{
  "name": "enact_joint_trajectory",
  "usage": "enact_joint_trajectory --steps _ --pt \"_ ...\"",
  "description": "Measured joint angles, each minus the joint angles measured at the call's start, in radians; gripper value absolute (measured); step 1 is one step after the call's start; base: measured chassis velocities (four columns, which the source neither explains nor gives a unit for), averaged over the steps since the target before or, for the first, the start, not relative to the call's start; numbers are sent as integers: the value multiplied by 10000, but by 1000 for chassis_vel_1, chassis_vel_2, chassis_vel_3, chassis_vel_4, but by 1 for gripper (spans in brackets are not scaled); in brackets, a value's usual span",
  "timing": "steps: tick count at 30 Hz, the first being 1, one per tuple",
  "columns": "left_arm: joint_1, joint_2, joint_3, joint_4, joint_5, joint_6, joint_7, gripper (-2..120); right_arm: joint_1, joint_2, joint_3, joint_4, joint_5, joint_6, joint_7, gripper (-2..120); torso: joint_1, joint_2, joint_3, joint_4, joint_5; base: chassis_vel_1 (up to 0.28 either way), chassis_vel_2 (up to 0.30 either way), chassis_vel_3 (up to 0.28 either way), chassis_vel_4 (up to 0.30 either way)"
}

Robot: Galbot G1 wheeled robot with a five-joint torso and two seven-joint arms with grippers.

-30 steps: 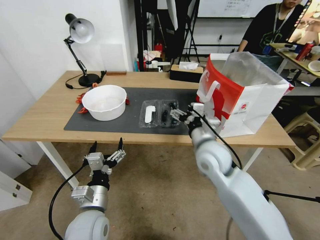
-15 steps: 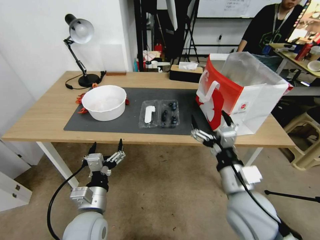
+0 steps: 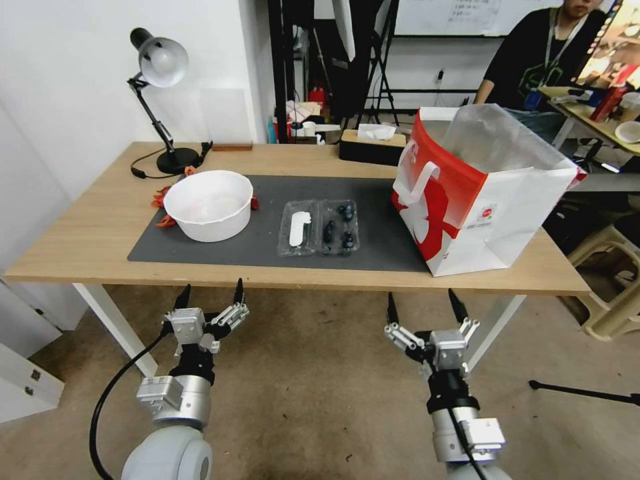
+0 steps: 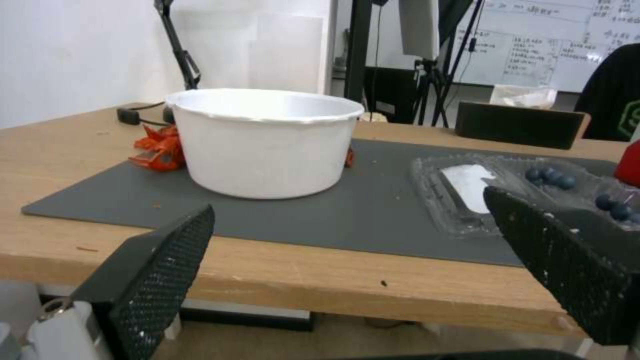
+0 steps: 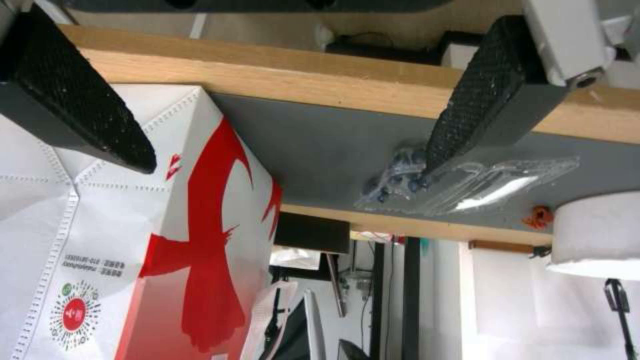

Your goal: Close the takeout container lid, then place the container into the takeout bag.

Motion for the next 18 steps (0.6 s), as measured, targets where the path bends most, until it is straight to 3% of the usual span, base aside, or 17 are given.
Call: enact_joint_trajectory --steps 5,8,9,12,13,17,18 --pt "-44 289 140 44 -206 -274 -35 100 91 53 -15 -34 133 -3 9 100 0 0 1 1 0 0 0 0 0" --pt "-259 1051 646 98 -1551 -642 -215 100 113 68 6 -35 206 -20 11 100 1 0 1 -2 -1 0 0 0 0" --pt "-259 1051 646 98 -1551 -642 -215 100 113 68 6 -35 206 -20 11 100 1 0 1 -2 -1 0 0 0 0" --pt "-582 1955 1200 94 -3613 -930 -335 100 276 -14 -6 -94 337 -80 11 100 0 0 1 -2 -2 0 0 0 0" --pt "-582 1955 1200 94 -3613 -930 -335 100 276 -14 -6 -94 337 -80 11 100 0 0 1 -2 -2 0 0 0 0" --pt "-1336 2946 1937 -157 -7290 -731 -581 100 414 -46 -35 -189 420 -140 11 100 1 0 2 -5 -1 0 0 0 0" --pt "-1336 2946 1937 -157 -7290 -731 -581 100 414 -46 -35 -189 420 -140 11 100 1 0 2 -5 -1 0 0 0 0"
